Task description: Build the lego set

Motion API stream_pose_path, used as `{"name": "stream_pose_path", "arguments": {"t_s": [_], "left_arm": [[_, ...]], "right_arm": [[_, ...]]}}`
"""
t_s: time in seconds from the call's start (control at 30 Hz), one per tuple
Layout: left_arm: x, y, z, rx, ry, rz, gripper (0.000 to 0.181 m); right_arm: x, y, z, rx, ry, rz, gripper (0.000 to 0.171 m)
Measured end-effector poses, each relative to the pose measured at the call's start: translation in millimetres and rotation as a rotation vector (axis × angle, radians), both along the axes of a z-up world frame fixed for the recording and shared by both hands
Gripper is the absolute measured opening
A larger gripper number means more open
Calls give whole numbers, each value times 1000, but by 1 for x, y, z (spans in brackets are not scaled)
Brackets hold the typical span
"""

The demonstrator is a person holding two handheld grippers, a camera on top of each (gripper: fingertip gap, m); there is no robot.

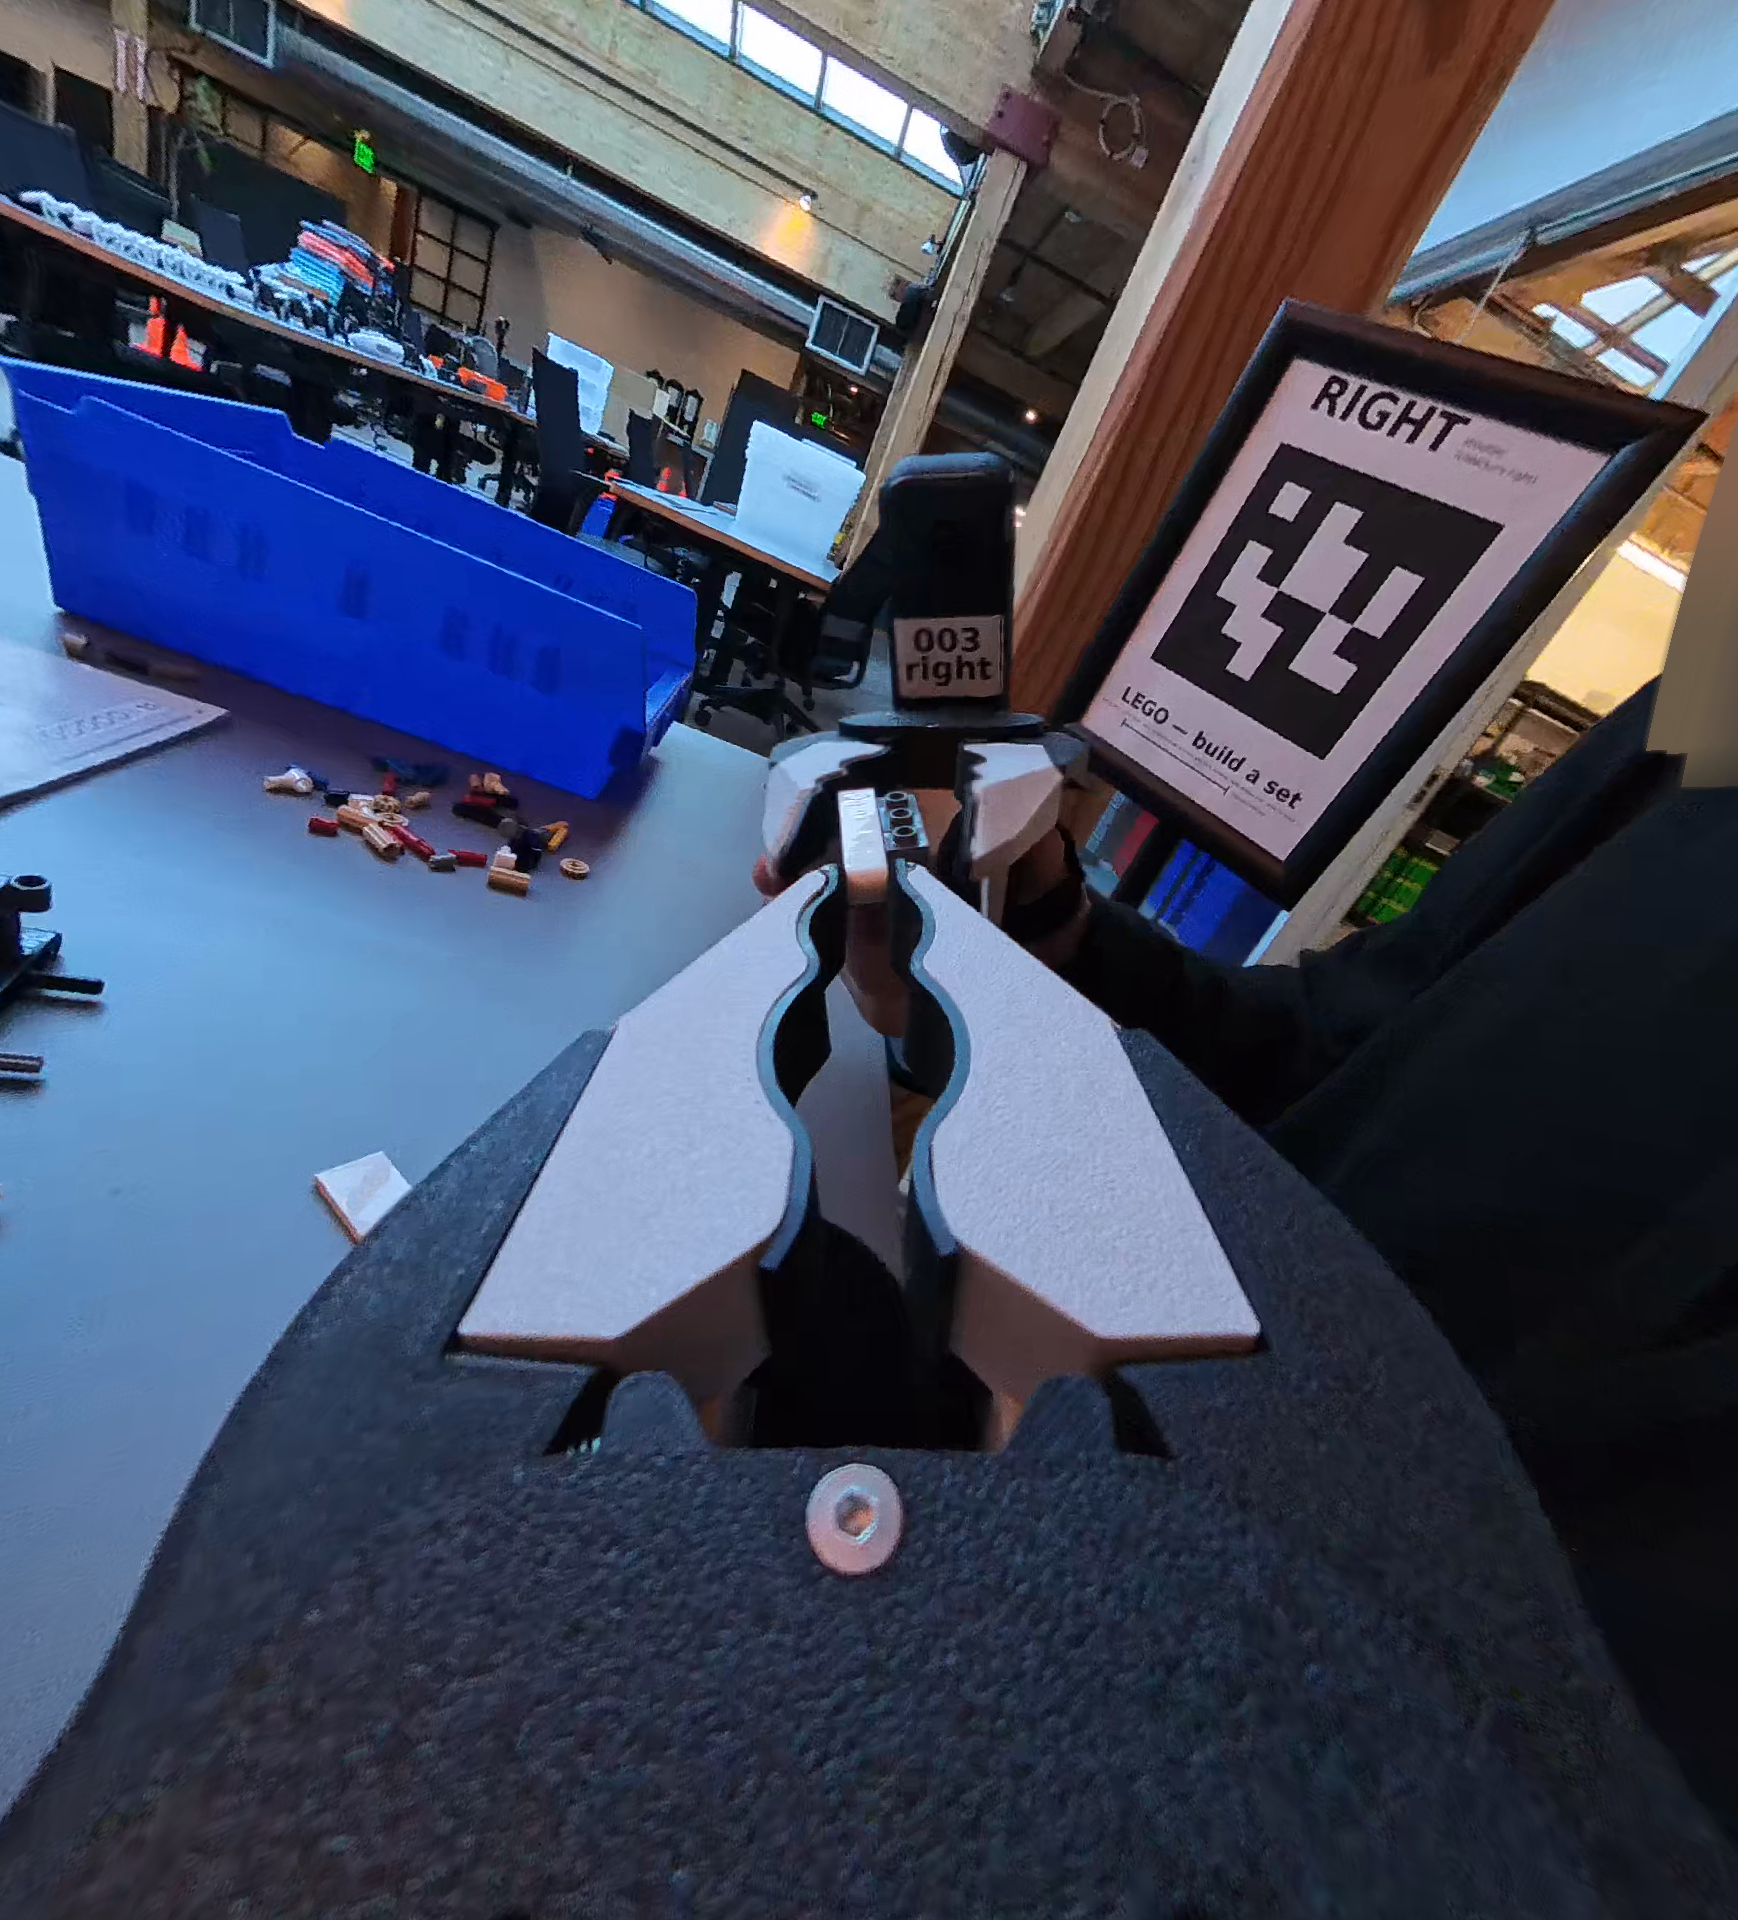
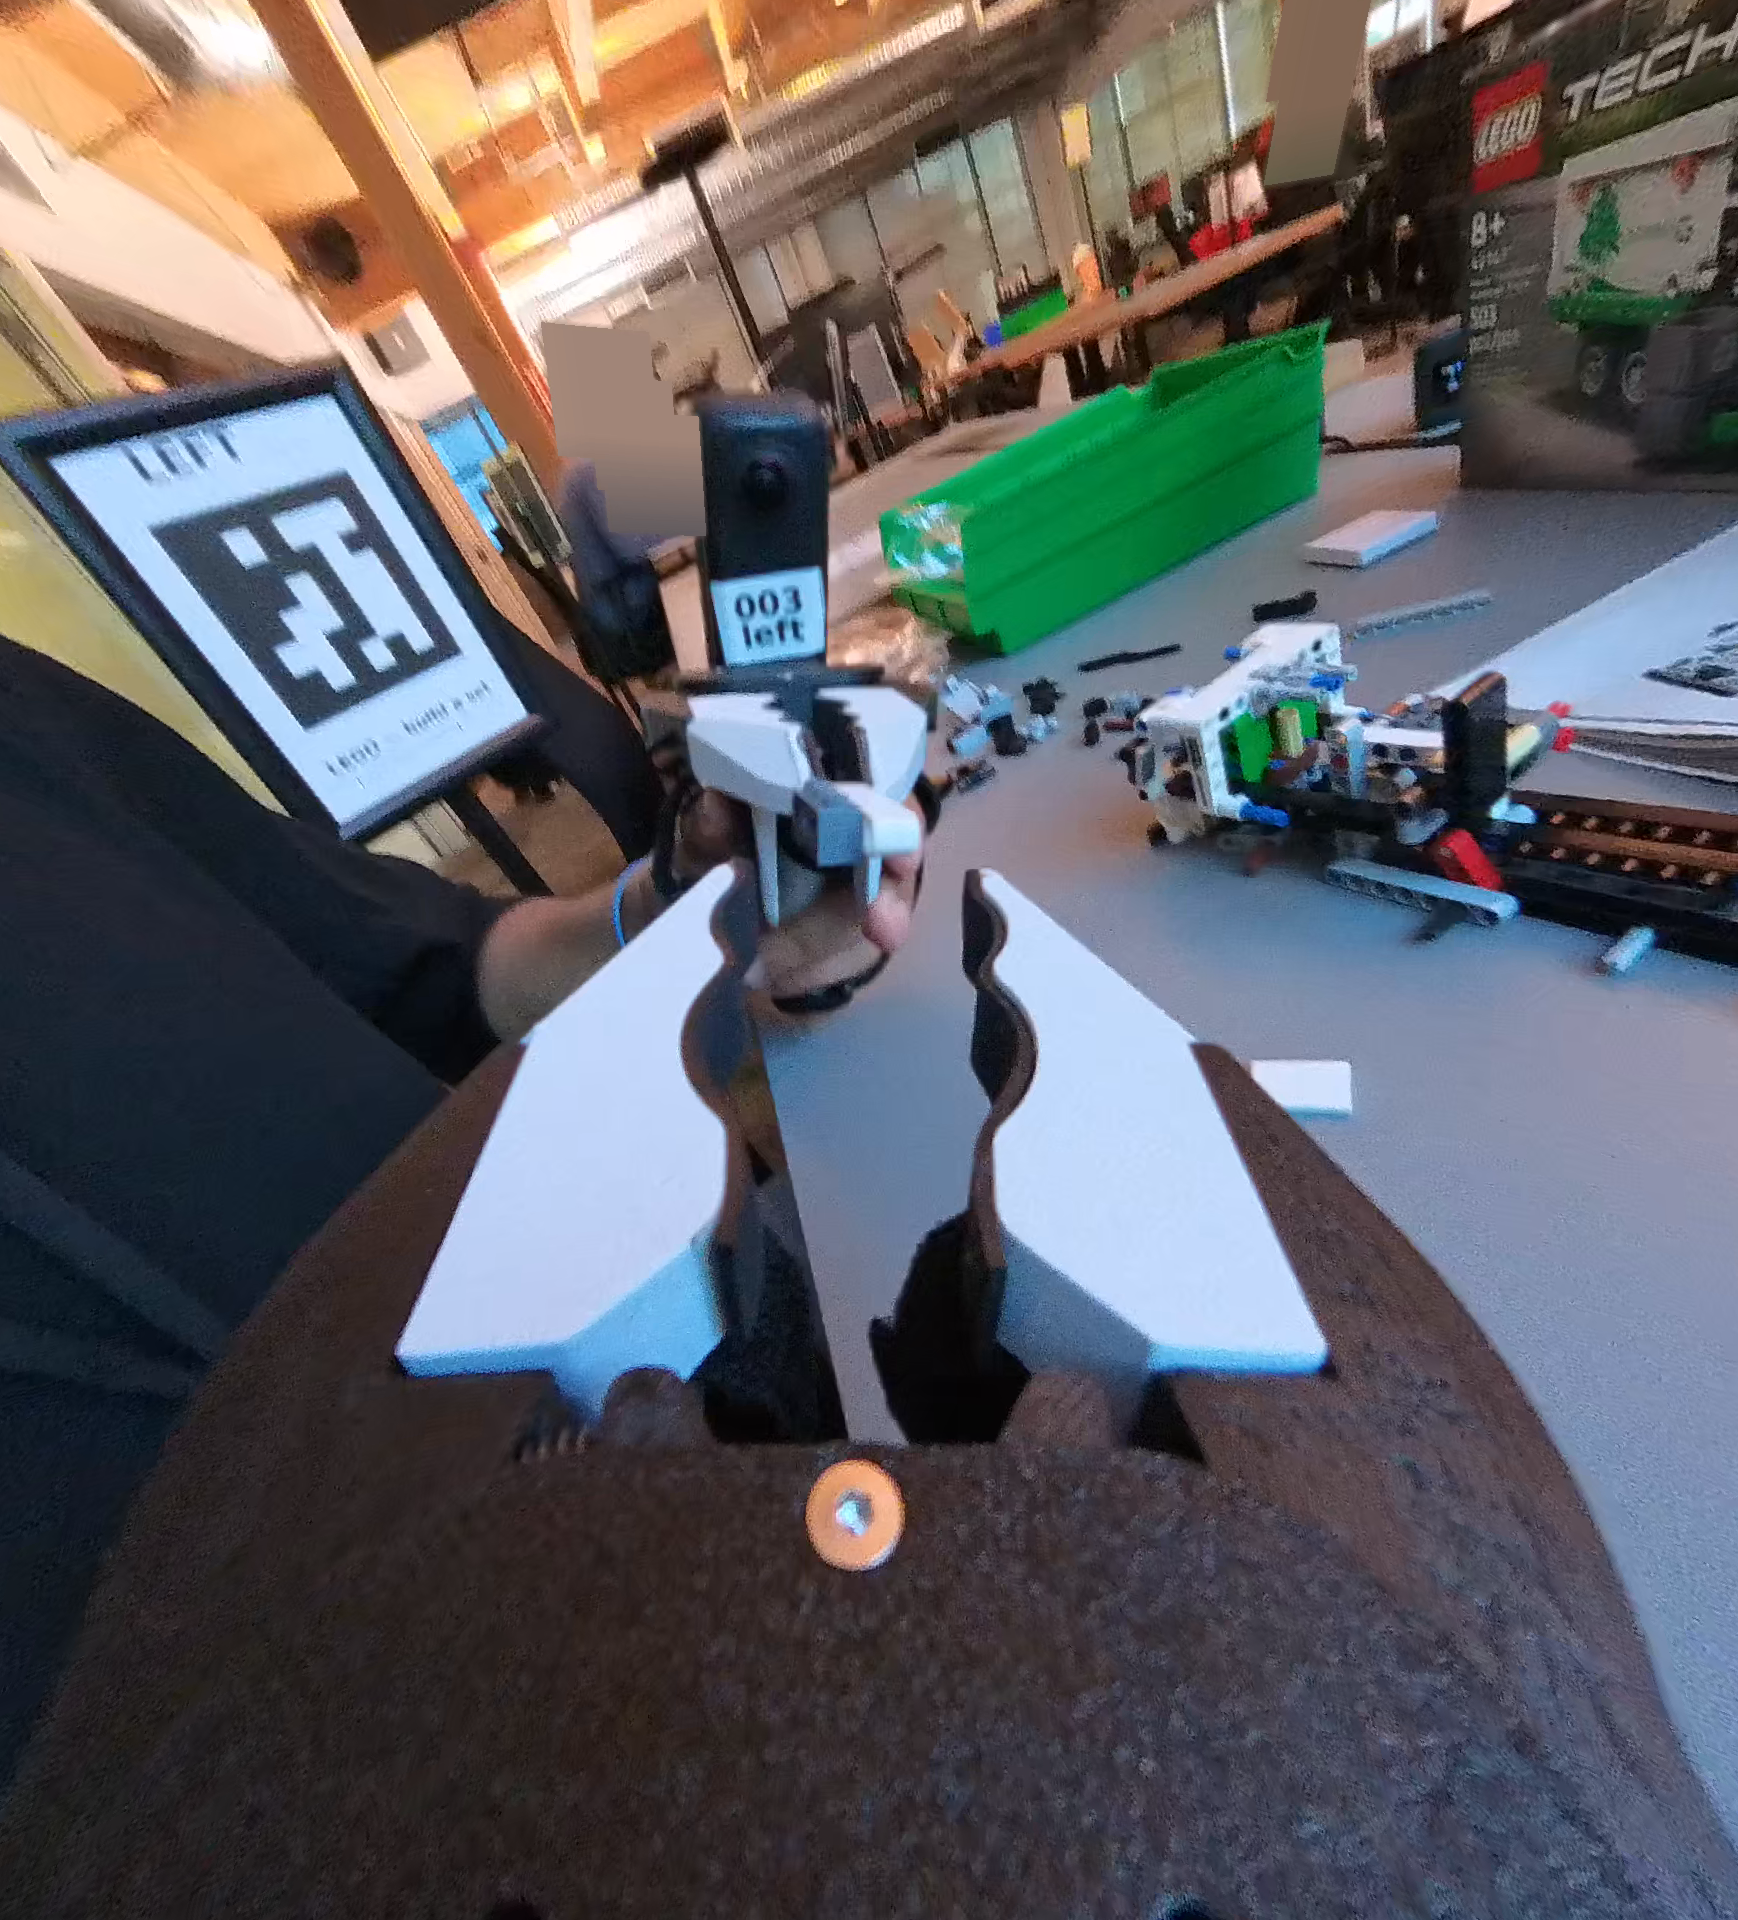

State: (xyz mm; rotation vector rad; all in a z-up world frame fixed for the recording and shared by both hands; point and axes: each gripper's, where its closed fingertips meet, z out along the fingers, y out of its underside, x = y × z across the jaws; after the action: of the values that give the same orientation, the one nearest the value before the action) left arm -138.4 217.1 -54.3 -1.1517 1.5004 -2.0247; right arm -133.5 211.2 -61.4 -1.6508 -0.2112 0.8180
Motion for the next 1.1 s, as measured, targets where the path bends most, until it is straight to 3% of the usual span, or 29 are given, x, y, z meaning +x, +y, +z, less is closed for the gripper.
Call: {"name": "stream_pose_path", "arguments": {"t_s": [0.1, 0.23, 0.7, 0.87, 1.0, 1.1], "left_arm": [[1, 0, 1, 3, -10, 17, 6], [2, -1, -1, -39, 8, 0, 6], [4, -14, -5, 8, 8, -6, 6], [10, -7, -7, 20, 40, 6, 6], [23, 19, -5, 82, 63, 96, 6], [36, 47, 4, 99, 88, 171, 6]], "right_arm": [[-4, 1, 9, 46, 92, 26, 29], [0, 4, 6, 80, 27, -15, 20], [-2, -7, 3, 74, 83, 118, 14], [4, 0, 0, 52, 67, 94, 17], [40, 14, 2, 67, -150, -90, 25], [100, 30, -6, 16, -305, -336, 32]]}}
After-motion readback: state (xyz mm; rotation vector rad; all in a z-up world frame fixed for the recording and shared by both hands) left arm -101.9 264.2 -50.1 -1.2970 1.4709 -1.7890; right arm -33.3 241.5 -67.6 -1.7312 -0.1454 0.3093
